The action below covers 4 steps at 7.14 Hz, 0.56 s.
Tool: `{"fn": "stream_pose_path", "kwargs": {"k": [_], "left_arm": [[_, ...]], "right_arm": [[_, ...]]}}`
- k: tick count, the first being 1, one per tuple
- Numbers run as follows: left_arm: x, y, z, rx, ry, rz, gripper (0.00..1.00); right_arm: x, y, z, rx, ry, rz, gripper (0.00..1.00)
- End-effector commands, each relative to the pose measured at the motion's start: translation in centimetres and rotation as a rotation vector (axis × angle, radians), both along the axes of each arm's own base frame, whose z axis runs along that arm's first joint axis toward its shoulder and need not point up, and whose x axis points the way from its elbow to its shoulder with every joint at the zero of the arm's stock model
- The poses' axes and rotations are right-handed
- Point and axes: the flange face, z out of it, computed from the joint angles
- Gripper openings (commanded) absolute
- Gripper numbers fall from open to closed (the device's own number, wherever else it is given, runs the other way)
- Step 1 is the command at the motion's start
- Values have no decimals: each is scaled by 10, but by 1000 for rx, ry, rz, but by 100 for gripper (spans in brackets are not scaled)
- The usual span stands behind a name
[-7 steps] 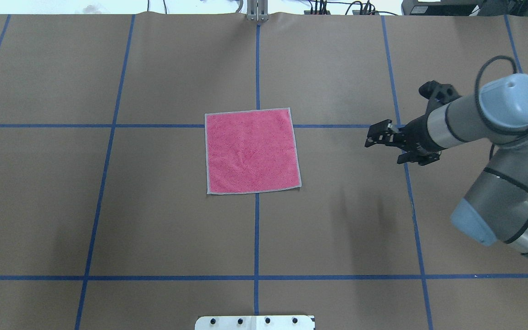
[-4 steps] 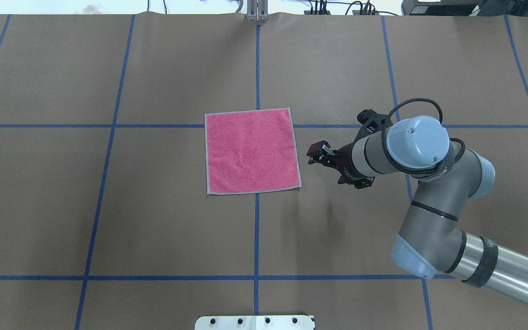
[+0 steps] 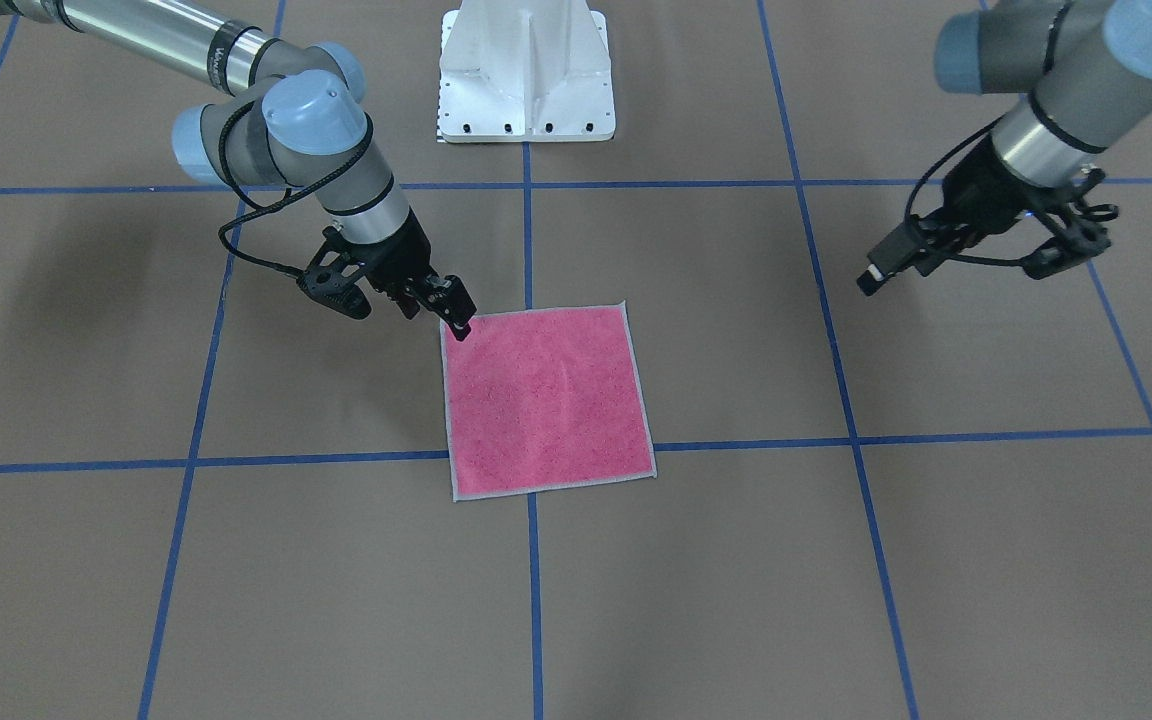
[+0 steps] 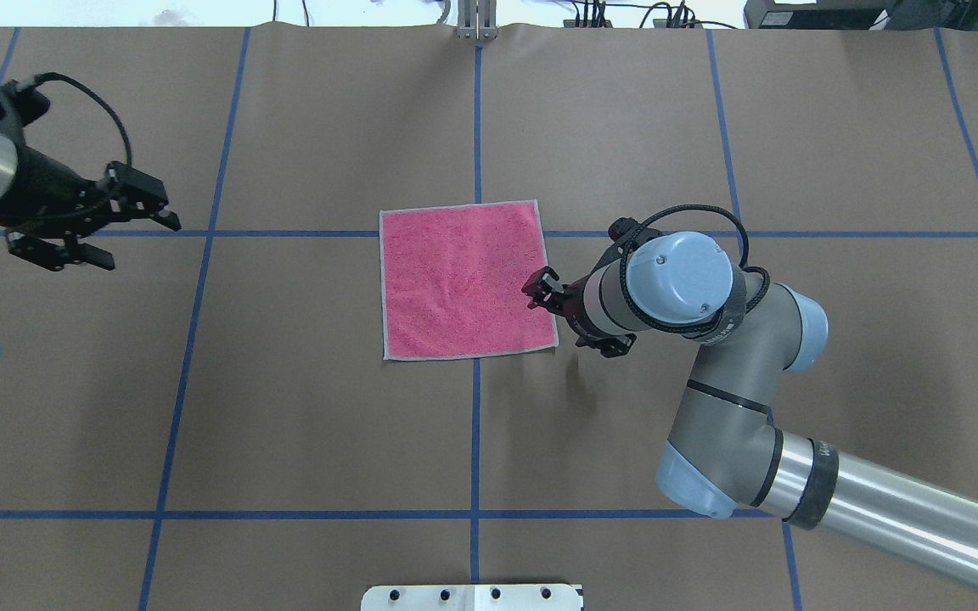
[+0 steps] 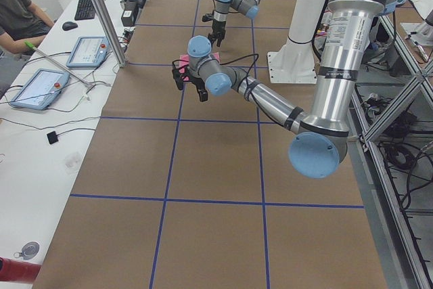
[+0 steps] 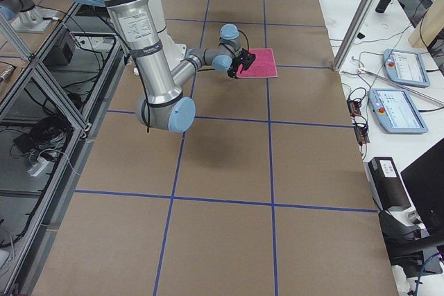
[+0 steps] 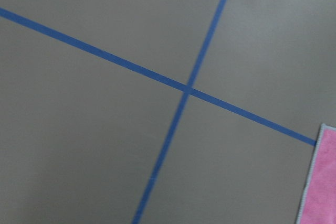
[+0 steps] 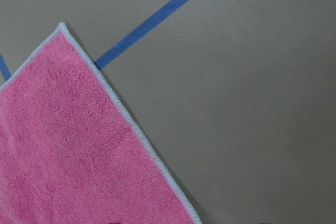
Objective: Fold towel twice with both arms
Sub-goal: 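Move the right gripper to the towel corner nearest it while the left arm enters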
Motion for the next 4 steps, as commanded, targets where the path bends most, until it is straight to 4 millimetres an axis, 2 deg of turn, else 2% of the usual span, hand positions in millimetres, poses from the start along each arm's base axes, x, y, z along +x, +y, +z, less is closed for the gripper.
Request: {"fn": "stream_pose_path", "kwargs": {"k": [1,2,4], "left_arm": [[58,16,-32,-25,14,-32,99],[58,17,-35,-24,17,-32,99],[57,18,-36,-24,19,-33,99]], "right_arm": [[-11,7,2,-2,12,10,72],[-17,4,12,-6,29,13,70],[-16,4,10,-7,29,12,70]]}}
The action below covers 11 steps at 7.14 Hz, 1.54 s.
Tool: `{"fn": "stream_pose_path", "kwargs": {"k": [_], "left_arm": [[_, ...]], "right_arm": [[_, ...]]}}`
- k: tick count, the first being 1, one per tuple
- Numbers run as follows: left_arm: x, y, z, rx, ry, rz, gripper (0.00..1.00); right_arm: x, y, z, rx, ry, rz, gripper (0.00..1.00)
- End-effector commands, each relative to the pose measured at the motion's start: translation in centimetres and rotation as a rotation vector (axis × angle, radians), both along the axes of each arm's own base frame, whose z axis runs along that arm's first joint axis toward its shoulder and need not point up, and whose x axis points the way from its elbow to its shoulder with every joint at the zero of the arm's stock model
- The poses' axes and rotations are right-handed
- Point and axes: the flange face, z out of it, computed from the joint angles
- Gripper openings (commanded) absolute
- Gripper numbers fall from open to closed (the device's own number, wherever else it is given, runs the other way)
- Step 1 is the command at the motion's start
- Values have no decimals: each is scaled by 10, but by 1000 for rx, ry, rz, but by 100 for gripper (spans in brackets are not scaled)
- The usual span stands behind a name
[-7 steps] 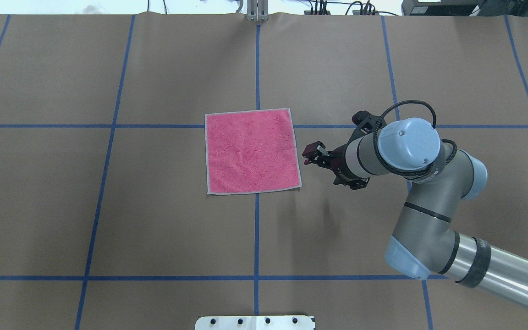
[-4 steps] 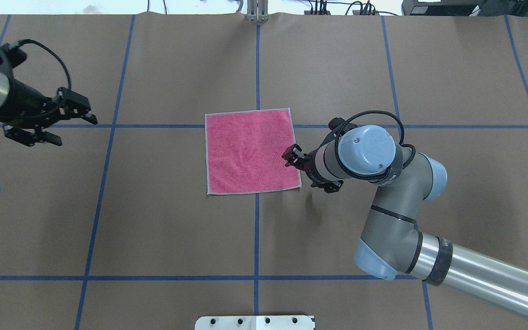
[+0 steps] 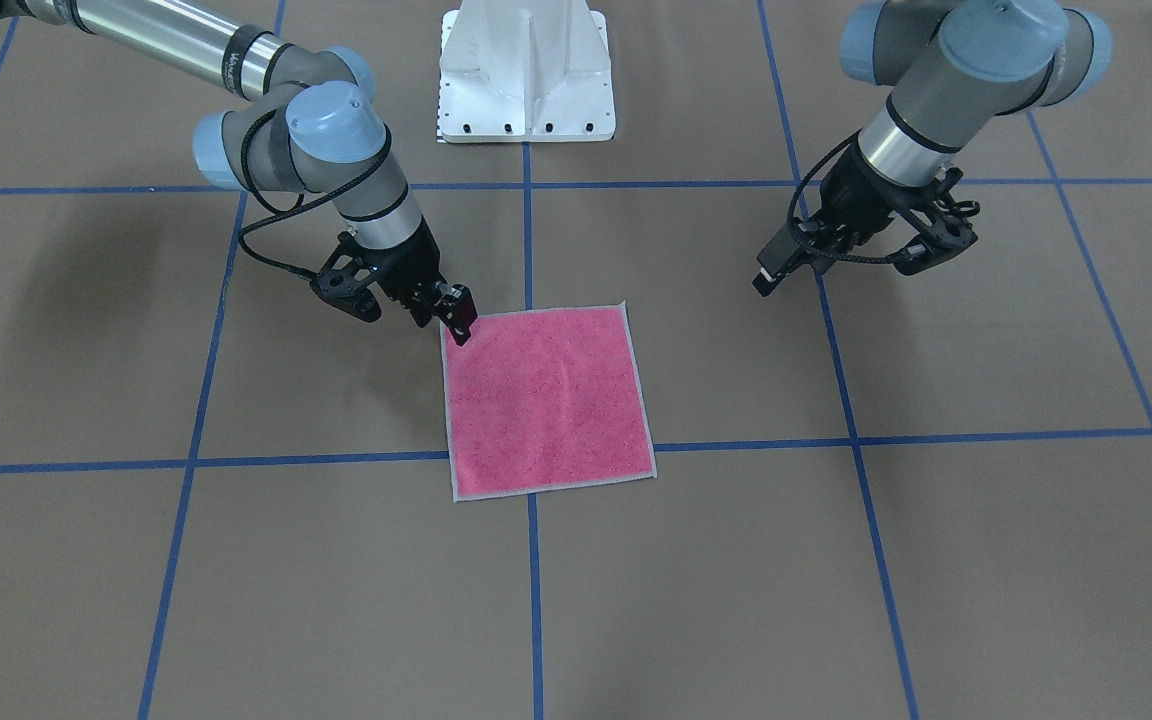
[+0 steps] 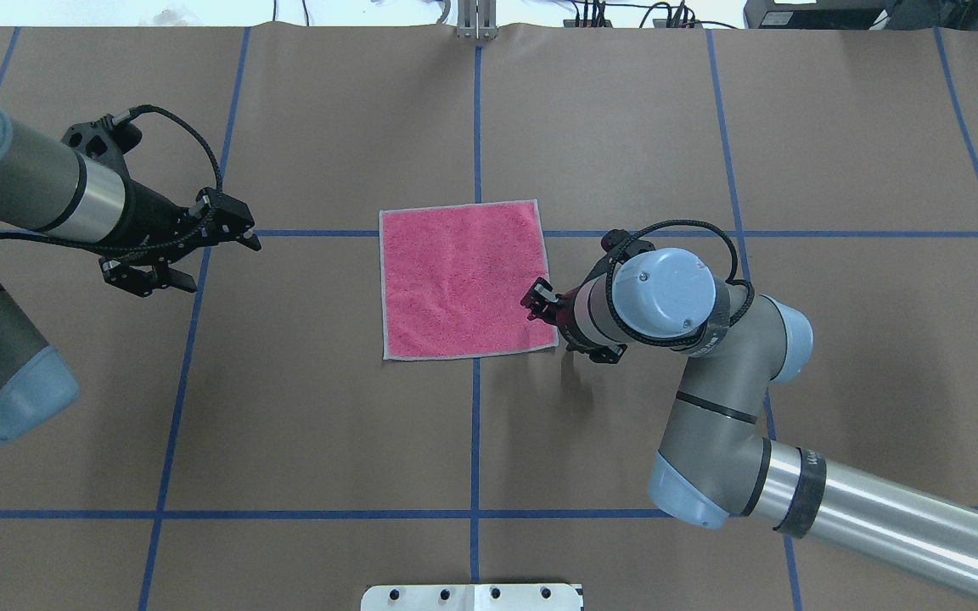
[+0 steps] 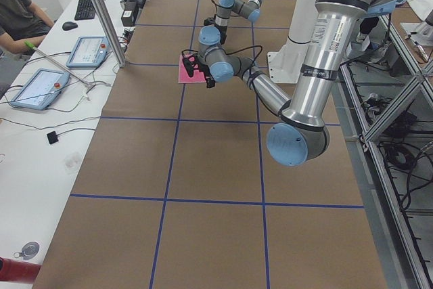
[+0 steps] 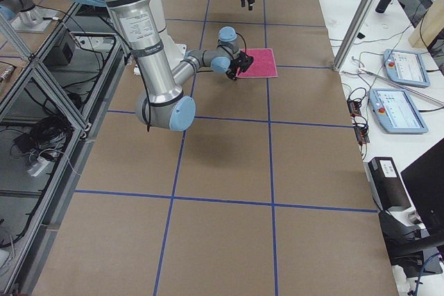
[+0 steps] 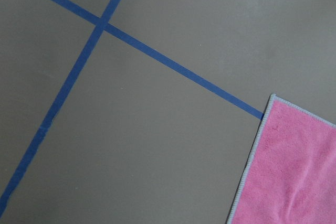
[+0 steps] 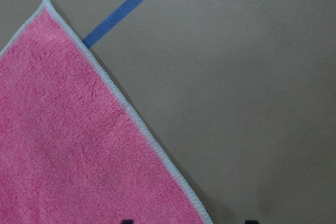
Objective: Fold towel twice with both arms
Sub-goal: 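Bring the left gripper to the towel's near corner while the right gripper holds its corner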
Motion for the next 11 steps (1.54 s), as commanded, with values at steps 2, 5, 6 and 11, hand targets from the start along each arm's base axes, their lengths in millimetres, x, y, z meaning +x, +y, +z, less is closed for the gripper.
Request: {"fn": "stream_pose_path", "kwargs": {"k": [2,5,6,11], "left_arm": [[1,1,-1,-2,1,-1,99],[1,1,-1,-3,0,0,99],[1,1,-1,-3,0,0,99],[1,0,0,-4,-1,0,99]], "right_arm": [[0,1,1,-9,5,1,60],[-2,5,-3,-44,-12,21,56],[-3,6,-3,-45,-12,20,56],[-7,12,-2,-46,-8,60,15]]}}
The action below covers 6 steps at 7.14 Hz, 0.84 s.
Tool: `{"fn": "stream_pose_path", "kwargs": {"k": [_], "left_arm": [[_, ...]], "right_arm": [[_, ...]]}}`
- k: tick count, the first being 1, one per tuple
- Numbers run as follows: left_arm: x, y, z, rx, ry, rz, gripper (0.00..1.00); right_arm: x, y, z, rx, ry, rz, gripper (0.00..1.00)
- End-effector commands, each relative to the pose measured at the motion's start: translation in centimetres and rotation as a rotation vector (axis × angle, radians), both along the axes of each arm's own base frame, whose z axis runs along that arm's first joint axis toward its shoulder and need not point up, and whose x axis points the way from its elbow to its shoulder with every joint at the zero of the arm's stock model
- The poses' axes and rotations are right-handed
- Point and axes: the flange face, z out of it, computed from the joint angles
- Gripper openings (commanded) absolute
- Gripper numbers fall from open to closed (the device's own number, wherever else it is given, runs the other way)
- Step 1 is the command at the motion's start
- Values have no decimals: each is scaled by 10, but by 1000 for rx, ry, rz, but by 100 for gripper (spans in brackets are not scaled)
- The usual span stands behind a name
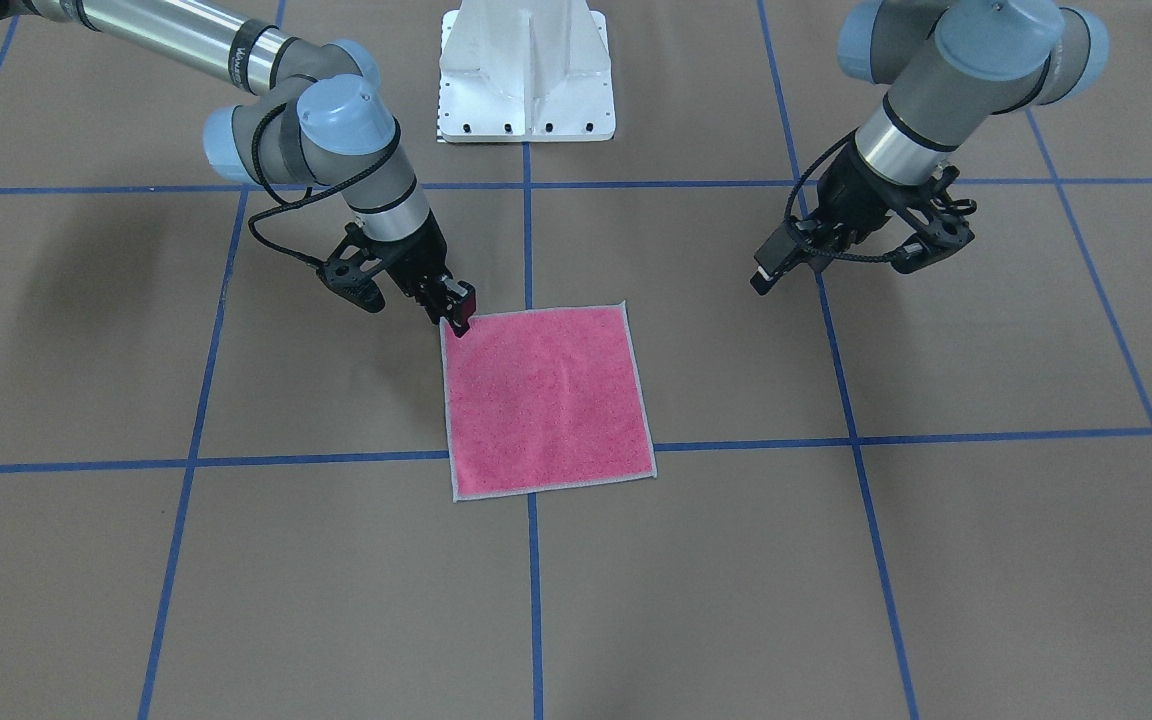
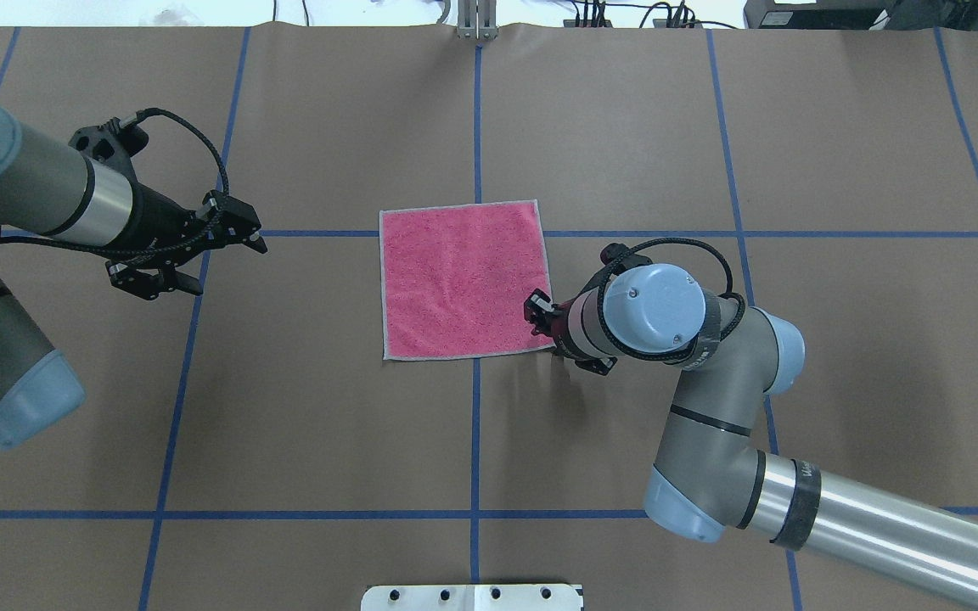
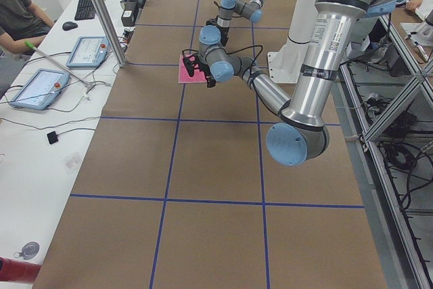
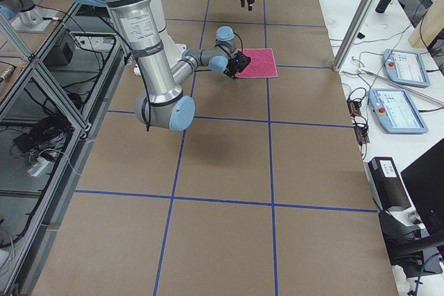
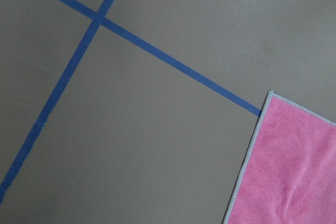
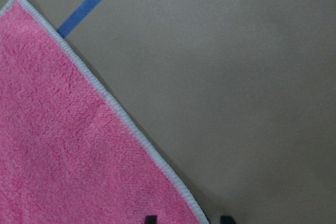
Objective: Fold towel twice with both arms
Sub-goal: 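Bring the left gripper to the towel's near corner while the right gripper holds its corner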
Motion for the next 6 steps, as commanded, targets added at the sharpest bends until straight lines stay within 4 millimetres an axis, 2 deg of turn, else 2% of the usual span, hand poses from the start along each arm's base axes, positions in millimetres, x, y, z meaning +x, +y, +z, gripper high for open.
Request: {"fn": "stream_pose_path", "kwargs": {"k": [1,3,4,5,6], "left_arm": [[1,0,0,-1,-1,2,99],[3,1,2,-4,-4,3,99],[14,6,-1,-33,1,-15,99],[46,16,-23,-34,13,-39,99],[65,27,-27,-48,10,-57,99]], "right_arm": [[3,1,3,4,5,19,0],[10,2,-4,10,-9,22,0],[17,4,-7,10,-7,25,0],[23,10,-18,9,-3,20,0],[28,19,-21,5,7,12,0]]}}
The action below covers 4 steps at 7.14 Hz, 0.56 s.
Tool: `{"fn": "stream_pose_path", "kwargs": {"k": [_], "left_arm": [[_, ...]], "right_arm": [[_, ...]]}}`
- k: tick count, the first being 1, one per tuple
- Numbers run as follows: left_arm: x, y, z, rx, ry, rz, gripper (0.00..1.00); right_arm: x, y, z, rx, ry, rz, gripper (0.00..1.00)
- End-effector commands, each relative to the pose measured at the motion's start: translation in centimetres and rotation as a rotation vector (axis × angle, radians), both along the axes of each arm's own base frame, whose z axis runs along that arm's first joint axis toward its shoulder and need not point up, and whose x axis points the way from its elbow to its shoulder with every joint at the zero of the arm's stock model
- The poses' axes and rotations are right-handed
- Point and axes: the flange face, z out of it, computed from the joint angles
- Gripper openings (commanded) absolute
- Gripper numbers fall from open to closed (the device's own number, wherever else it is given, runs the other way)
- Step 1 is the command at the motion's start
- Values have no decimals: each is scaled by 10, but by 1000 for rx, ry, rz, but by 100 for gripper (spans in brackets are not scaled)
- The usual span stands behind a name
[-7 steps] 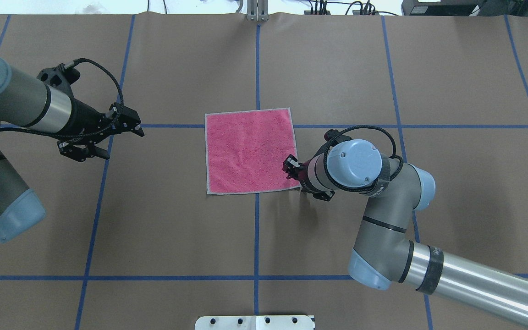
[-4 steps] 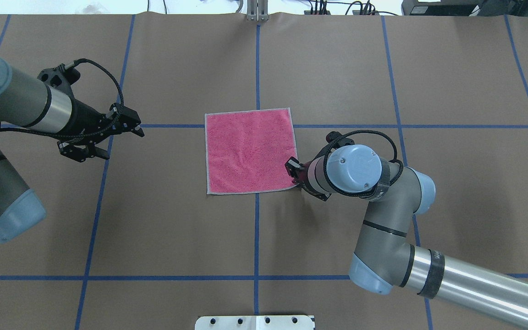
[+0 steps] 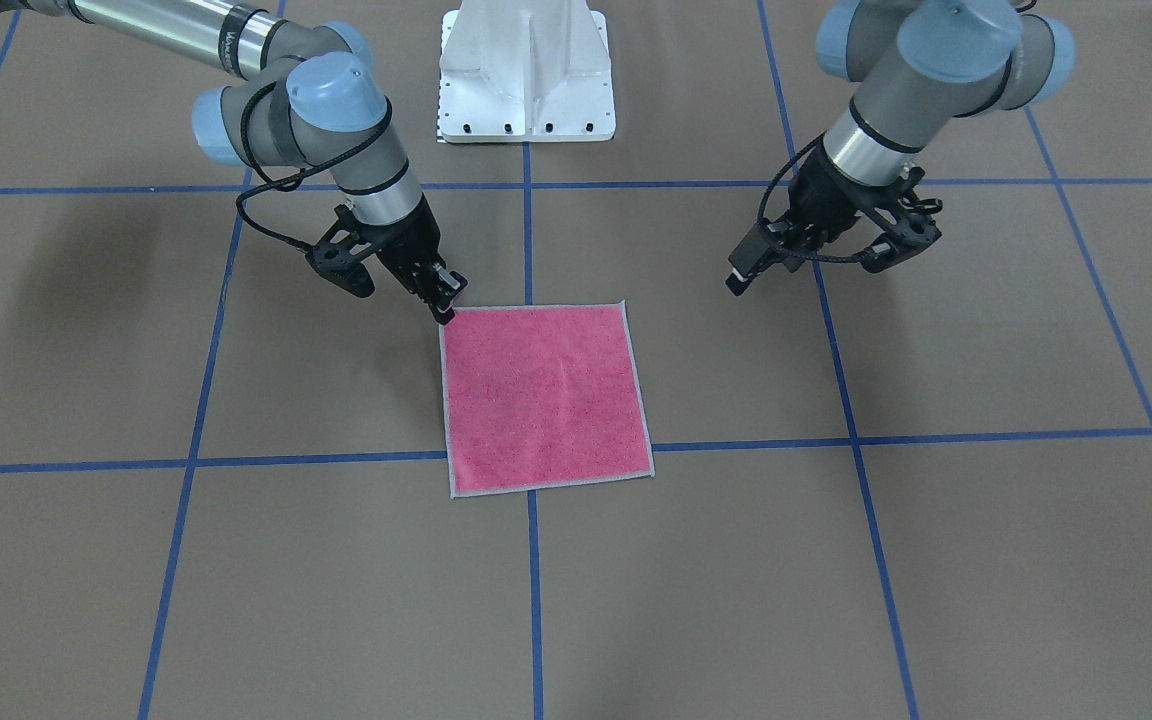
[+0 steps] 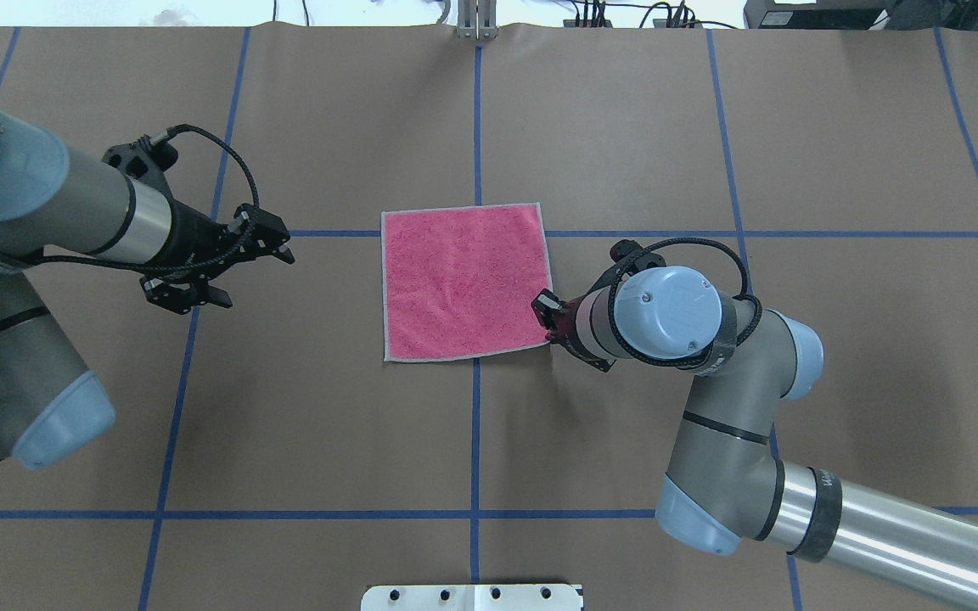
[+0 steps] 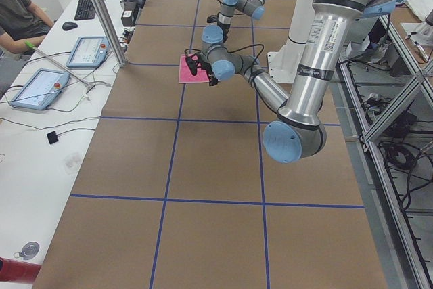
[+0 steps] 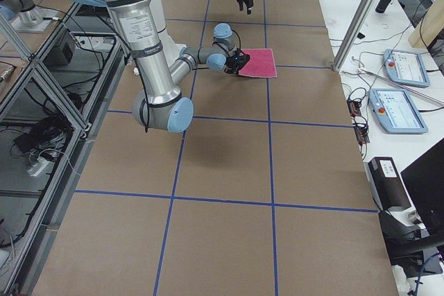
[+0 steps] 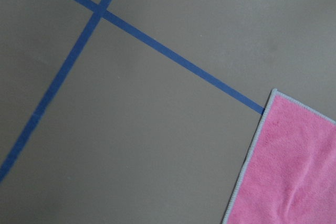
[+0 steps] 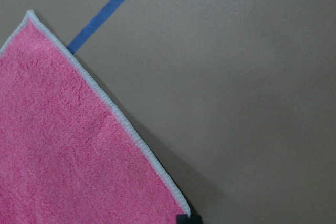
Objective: Fold towel twice with both arms
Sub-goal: 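Bring the left gripper to the towel's near corner while the right gripper holds its corner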
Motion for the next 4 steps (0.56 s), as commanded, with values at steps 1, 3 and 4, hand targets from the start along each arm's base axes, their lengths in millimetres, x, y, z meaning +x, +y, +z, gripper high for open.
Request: {"fn": "stream_pose_path", "kwargs": {"k": [1,3,4], "left_arm": [[48,28,-19,-19,9,-40,99],[97,43,-29,-29,1,-60,99],[122,45,-38,-41,4,-51,97]], "right_arm": [[6,15,-6,-5,8,-13,0],[-3,31,-8,0,7,8,0],[-4,35,-8,-3,5,6,0]]}}
